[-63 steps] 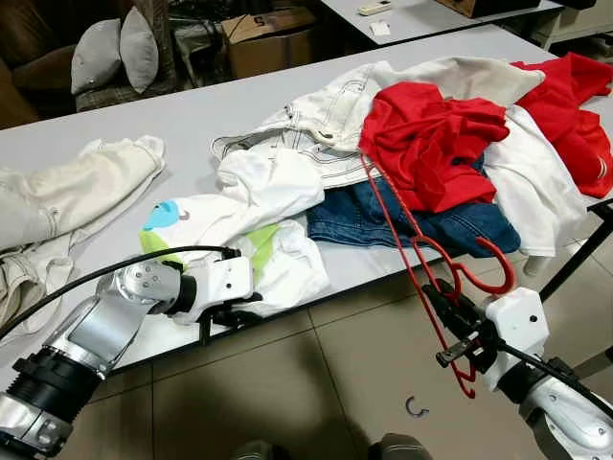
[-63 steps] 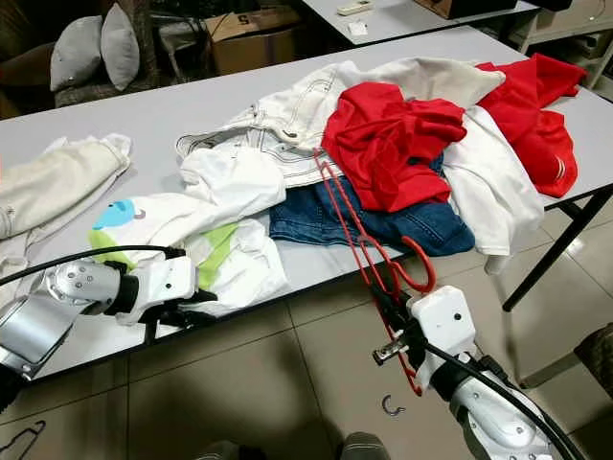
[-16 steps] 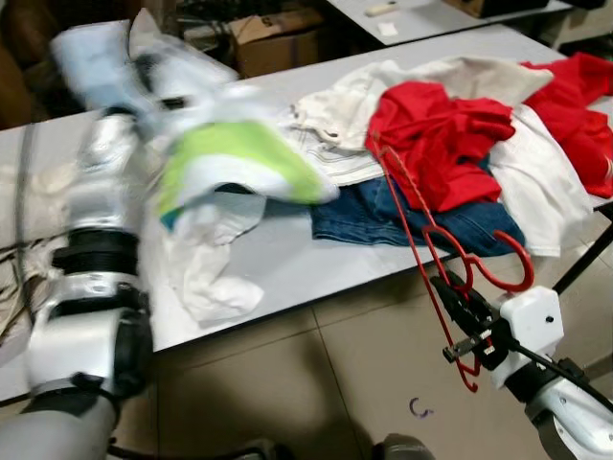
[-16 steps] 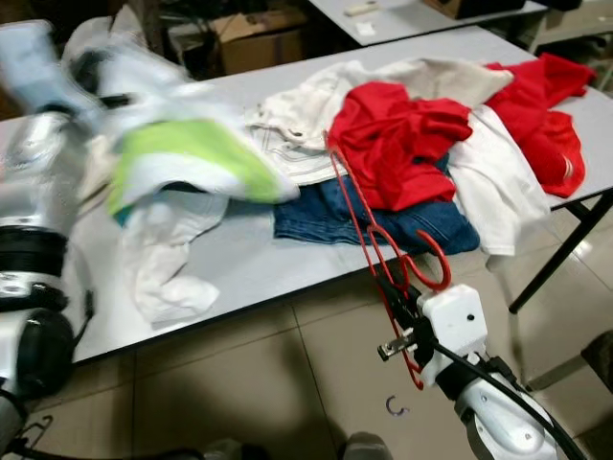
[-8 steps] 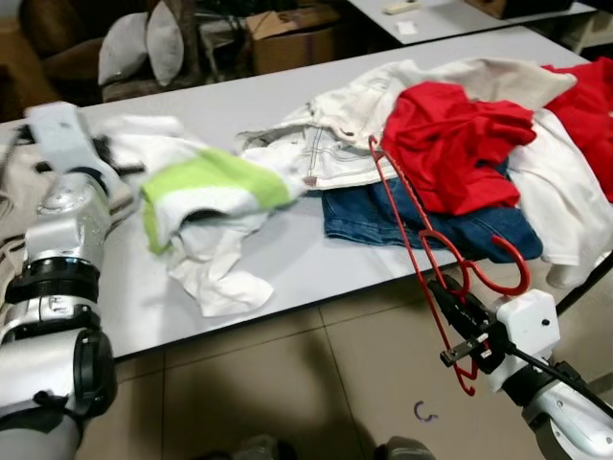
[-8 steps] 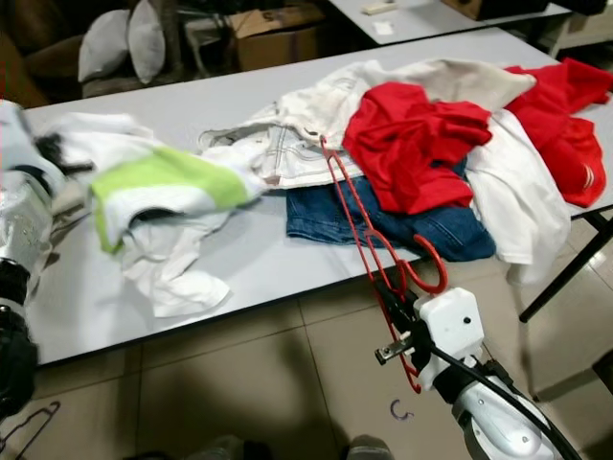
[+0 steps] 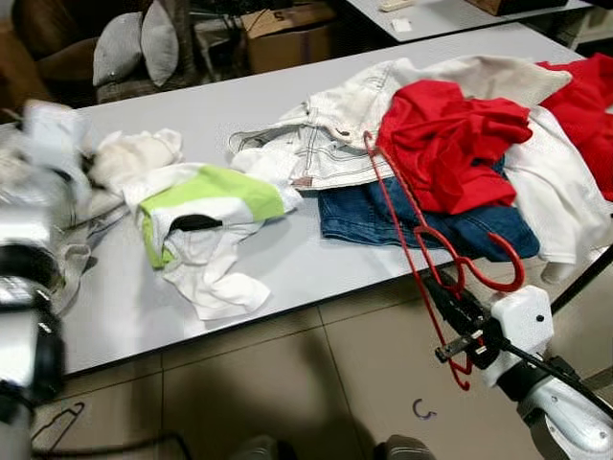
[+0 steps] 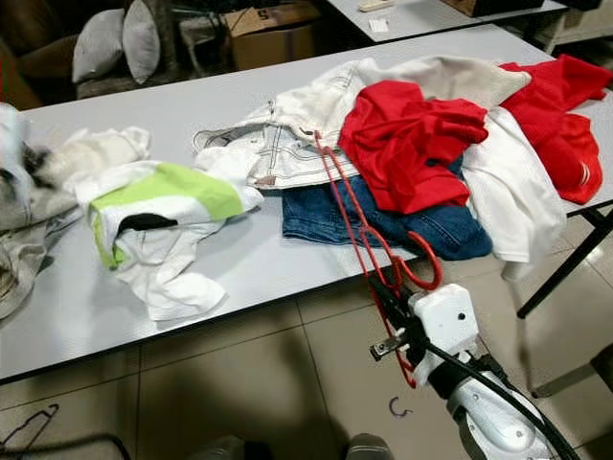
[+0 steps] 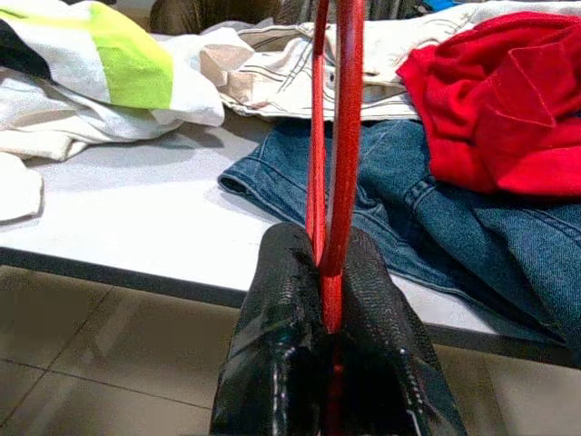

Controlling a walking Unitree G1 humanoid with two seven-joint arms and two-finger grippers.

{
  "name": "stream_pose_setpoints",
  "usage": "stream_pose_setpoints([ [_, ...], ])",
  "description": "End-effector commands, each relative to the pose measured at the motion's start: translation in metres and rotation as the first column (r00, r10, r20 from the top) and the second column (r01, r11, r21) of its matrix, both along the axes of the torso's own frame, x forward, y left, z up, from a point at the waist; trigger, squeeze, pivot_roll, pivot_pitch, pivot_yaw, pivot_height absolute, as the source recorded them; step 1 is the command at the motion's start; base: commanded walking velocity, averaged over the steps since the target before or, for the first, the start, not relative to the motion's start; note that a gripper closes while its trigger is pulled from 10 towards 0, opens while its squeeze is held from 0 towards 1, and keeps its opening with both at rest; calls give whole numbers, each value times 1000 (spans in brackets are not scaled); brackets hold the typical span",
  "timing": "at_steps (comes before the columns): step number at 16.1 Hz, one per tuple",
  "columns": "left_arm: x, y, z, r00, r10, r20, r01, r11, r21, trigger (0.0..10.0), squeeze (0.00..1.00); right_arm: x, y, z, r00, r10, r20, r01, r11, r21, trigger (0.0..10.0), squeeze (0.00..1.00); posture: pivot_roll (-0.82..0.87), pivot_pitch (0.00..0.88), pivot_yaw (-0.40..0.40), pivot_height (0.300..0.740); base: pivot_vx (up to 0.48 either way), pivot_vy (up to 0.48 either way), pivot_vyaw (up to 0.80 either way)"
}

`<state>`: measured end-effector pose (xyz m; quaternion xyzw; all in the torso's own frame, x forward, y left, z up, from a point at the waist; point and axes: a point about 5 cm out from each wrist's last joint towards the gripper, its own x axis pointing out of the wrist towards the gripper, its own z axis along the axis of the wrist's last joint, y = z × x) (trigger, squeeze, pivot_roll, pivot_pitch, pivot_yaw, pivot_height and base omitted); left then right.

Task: Hang hanger

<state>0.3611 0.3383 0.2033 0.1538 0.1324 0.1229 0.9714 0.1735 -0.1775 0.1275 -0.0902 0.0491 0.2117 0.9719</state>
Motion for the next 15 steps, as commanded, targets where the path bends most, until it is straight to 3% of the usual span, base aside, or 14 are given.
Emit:
stream_pose_setpoints([
  [1, -2, 5, 2, 1000, 20, 4, -20, 1000, 5, 10000, 925, 0, 0, -2, 1000, -2, -1, 2, 1000, 2, 10000, 0, -160, 0, 136, 740, 0, 0, 0],
  [2, 5, -5, 17, 992, -93, 89, 98, 994, -57, 10000, 0, 0, -1, -2, 1000, -5, -1, 5, 1000, 1, 10000, 0, -155, 0, 133, 740, 0, 0, 0],
  [3, 13, -33, 32, 924, -332, 189, 358, 926, -123, 10000, 0, 0, -2, -1, 1000, -7, 0, 7, 1000, 0, 10000, 0, -155, 0, 133, 740, 0, 0, 0],
  [4, 14, -67, 30, 802, -560, 207, 596, 773, -219, 10000, 0, 0, -2, -2, 1000, -5, -1, 5, 1000, -2, 10000, 0, -155, 0, 133, 740, 0, 0, 0],
  [5, 10, -83, 23, 724, -667, 178, 690, 688, -226, 10000, 0, 0, -2, -2, 1000, -2, -1, 2, 1000, -2, 10000, 0, -155, 0, 133, 740, 0, 0, 0],
  [6, -3, -118, -1, 546, -834, 77, 820, 513, -254, 10000, 0, 2, -2, -1, 1000, 4, 1, -4, 1000, -1, 10000, 0, -151, 0, 128, 740, 0, 0, 0],
  [8, -17, -143, -22, 436, -899, 44, 862, 403, -307, 10000, 0, 2, -2, 0, 1000, 10, 4, -10, 1000, -2, 10000, 0, -155, 0, 127, 740, 0, 0, 0],
  [9, -25, -153, -28, 370, -929, 25, 880, 342, -328, 10000, 90, 1, -3, 0, 1000, 10, 5, -10, 1000, -2, 10000, 0, -155, 0, 127, 740, 0, 0, 0],
  [10, -44, -167, -40, 237, -971, -13, 894, 223, -388, 10000, 1000, 0, -4, 0, 1000, 10, 4, -9, 1000, -4, 10000, 0, -157, 0, 126, 740, 0, 0, 0],
  [11, -57, -175, -50, 155, -987, -51, 888, 162, -430, 10000, 1000, -1, -4, 0, 1000, 10, 1, -10, 1000, -6, 10000, 0, -161, 0, 125, 740, 0, 0, 0],
  [12, -64, -180, -60, 130, -987, -97, 884, 160, -439, 10000, 1000, -1, -5, 0, 1000, 10, -1, -10, 1000, -7, 10000, 0, -163, 0, 122, 740, 0, 0, 0],
  [13, -66, -182, -70, 140, -977, -162, 884, 197, -424, 10000, 1000, -1, -5, 0, 1000, 11, -2, -11, 1000, -6, 10000, 0, -163, 0, 122, 740, 0, 0, 0],
  [14, -64, -180, -81, 184, -953, -241, 887, 267, -377, 10000, 980, -1, -5, 0, 1000, 13, -4, -13, 1000, -6, 10000, 0, -163, 0, 122, 740, 0, 0, 0],
  [15, -58, -178, -90, 263, -908, -327, 891, 358, -280, 10000, 0, -1, -5, 0, 1000, 15, -5, -15, 1000, -7, 10000, 0, -163, 0, 119, 740, 0, 0, 0],
])
